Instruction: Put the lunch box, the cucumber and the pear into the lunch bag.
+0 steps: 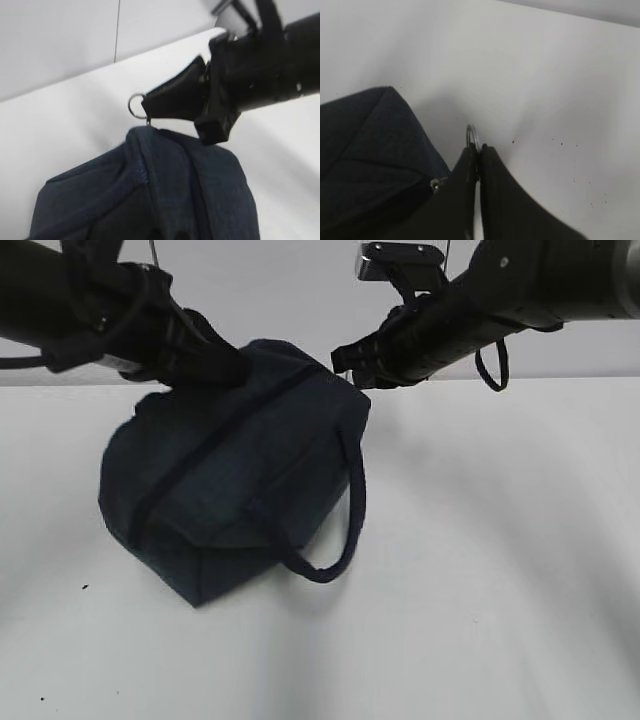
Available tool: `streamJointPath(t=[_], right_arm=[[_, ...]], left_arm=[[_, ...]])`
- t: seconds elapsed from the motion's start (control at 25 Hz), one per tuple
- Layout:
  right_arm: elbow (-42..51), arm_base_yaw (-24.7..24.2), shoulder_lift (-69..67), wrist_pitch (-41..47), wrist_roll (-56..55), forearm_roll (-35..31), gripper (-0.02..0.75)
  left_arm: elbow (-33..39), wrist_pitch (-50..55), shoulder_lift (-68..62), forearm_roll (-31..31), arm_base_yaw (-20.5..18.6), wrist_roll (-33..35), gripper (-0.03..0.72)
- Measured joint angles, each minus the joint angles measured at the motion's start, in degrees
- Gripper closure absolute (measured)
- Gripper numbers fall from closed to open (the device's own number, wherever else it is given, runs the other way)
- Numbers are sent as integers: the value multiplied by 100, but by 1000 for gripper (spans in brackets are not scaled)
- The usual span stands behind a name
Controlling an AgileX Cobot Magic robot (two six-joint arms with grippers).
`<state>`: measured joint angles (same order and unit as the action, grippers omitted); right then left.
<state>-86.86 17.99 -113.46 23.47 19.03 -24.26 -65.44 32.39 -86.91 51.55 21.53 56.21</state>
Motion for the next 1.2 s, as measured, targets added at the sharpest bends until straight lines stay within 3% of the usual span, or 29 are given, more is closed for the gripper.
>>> streamJointPath(t=[0.4,0.48,0.68,0.76,0.84,1.0,1.2], right_arm=[[-52,-129,-112,407,19,-443,710],[-65,-164,-112,589,217,-493,602],[-281,-178,-34,915,449,-506,173],[-399,-182,93,1074,554,-516,120],[-440,-182,281,1177,638,-516,122],[-454,-182,681,1582,676,-516,169],[-300,-182,1180,2188,676,-516,183]], left_arm=[[47,226,-288,149,-318,-212,688],[41,213,-452,209,-318,-228,632],[23,98,-503,279,-336,-242,345],[11,113,-478,261,-336,-246,297],[3,173,-409,122,-336,-259,278],[0,359,-38,-783,-414,-987,270],[-7,1055,646,-2900,-595,-2881,274]])
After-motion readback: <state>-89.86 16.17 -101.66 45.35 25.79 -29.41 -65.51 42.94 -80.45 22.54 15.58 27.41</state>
